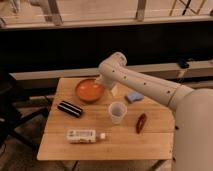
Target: Drag the ceramic bowl in a circle
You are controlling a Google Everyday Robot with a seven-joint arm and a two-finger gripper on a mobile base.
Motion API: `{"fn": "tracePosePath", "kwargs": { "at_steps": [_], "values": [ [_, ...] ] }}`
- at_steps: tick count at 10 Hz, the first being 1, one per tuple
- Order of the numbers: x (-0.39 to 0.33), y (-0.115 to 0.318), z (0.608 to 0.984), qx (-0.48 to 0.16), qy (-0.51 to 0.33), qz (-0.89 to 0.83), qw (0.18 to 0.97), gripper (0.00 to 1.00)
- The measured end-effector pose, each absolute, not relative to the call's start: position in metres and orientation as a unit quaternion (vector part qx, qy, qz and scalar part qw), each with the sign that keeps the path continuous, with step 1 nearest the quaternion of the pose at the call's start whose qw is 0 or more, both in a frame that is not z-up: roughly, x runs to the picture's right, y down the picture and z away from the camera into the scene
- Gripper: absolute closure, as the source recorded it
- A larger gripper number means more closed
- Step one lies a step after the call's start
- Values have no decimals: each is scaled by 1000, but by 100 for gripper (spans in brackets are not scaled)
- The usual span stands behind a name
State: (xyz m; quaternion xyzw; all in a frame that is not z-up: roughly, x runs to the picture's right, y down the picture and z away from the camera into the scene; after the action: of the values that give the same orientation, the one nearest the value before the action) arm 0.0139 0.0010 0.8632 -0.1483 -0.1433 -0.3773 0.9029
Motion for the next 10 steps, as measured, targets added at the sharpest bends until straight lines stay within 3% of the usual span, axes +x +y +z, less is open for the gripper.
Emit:
{"fn": "tracePosePath", "kwargs": {
  "at_steps": [10],
  "values": [
    [10,8,908,-147,-165,-381,898,20]
  ]
}}
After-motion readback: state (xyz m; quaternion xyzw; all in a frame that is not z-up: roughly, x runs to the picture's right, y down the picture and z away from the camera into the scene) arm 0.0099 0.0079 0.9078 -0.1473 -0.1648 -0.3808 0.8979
